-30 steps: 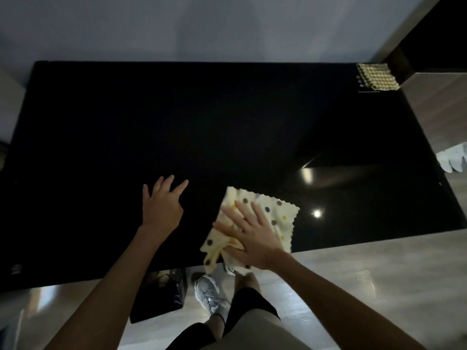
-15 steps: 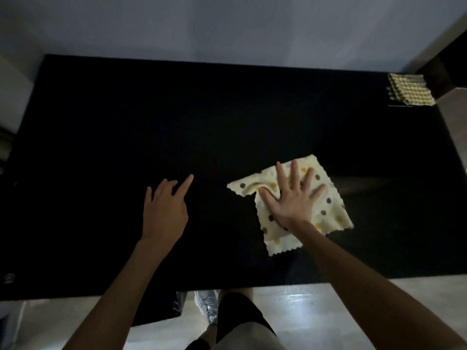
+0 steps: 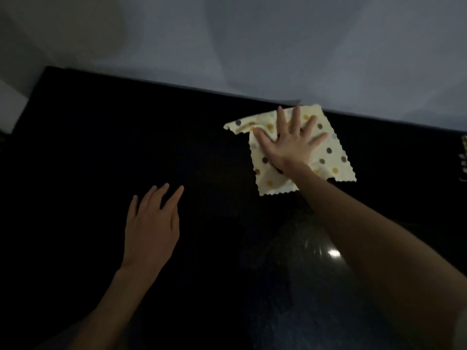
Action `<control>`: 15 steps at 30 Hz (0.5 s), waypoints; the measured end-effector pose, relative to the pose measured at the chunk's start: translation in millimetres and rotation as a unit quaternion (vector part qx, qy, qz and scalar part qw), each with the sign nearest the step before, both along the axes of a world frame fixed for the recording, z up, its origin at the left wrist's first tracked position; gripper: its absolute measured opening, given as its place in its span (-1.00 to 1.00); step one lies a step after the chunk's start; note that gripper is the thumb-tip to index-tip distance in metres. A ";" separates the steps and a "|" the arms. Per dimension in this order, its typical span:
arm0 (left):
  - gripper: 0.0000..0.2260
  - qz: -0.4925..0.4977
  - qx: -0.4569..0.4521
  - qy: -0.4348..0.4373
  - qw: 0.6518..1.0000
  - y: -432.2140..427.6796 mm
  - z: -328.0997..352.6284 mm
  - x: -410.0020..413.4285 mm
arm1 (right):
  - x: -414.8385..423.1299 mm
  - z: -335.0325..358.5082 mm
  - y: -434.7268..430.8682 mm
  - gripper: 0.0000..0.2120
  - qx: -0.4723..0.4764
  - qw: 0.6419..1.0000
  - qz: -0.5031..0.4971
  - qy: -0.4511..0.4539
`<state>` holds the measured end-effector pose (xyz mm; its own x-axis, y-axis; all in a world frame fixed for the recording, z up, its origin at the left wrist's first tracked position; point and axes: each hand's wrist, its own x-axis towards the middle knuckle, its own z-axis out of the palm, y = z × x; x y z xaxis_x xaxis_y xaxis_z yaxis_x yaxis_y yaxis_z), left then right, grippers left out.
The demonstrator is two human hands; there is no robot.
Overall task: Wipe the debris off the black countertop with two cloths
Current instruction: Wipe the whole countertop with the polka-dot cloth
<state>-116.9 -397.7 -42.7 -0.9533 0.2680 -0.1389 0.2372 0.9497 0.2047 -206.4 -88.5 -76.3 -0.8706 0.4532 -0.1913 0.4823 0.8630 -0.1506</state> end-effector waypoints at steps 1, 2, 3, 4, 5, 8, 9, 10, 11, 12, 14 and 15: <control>-0.58 0.000 0.001 0.003 1.000 -0.7 -0.5 -0.8 | -13.6 -0.4 -5.5 -0.14 -0.002 1.000 0.013 0.003; -0.57 0.001 0.004 0.005 1.000 -1.4 -1.3 -0.7 | -26.1 -0.3 -12.4 -0.15 -0.003 0.999 0.032 0.005; -0.56 0.002 0.006 0.004 1.000 -2.1 -2.4 -0.4 | -37.3 -0.4 -21.5 -0.17 -0.003 0.998 0.056 0.006; -0.54 0.003 0.006 0.002 1.000 -3.1 -3.5 0.5 | -47.1 -0.6 -31.7 -0.18 0.000 0.996 0.084 0.005; -0.52 0.004 0.008 -0.001 1.000 -3.7 -4.0 1.1 | -54.6 -1.1 -42.6 -0.19 0.006 0.994 0.113 0.005; -0.47 0.009 0.022 -0.013 1.000 -5.2 -4.2 2.5 | -61.1 -1.0 -67.3 -0.25 0.016 0.983 0.181 0.010; -0.47 0.010 0.023 -0.017 1.000 -5.4 -3.5 2.5 | -57.6 -1.1 -71.9 -0.27 0.015 0.980 0.196 0.014; -0.47 0.008 0.021 -0.019 1.000 -5.0 -2.2 1.8 | -51.7 -1.2 -74.7 -0.29 0.012 0.978 0.208 0.018; -0.48 0.005 0.016 -0.019 1.000 -4.1 -0.1 0.8 | -43.8 -1.2 -77.5 -0.31 0.008 0.975 0.220 0.023; -0.48 0.002 0.013 -0.018 1.000 -3.8 2.1 0.0 | -34.6 -0.9 -80.8 -0.33 0.004 0.973 0.231 0.028; -0.49 -0.001 0.017 -0.014 1.000 -5.8 7.2 0.0 | -13.4 -0.6 -91.0 -0.35 -0.004 0.967 0.251 0.035; -0.49 0.000 0.025 -0.011 1.000 -8.6 10.5 1.8 | -1.3 -0.9 -97.7 -0.36 -0.004 0.965 0.261 0.036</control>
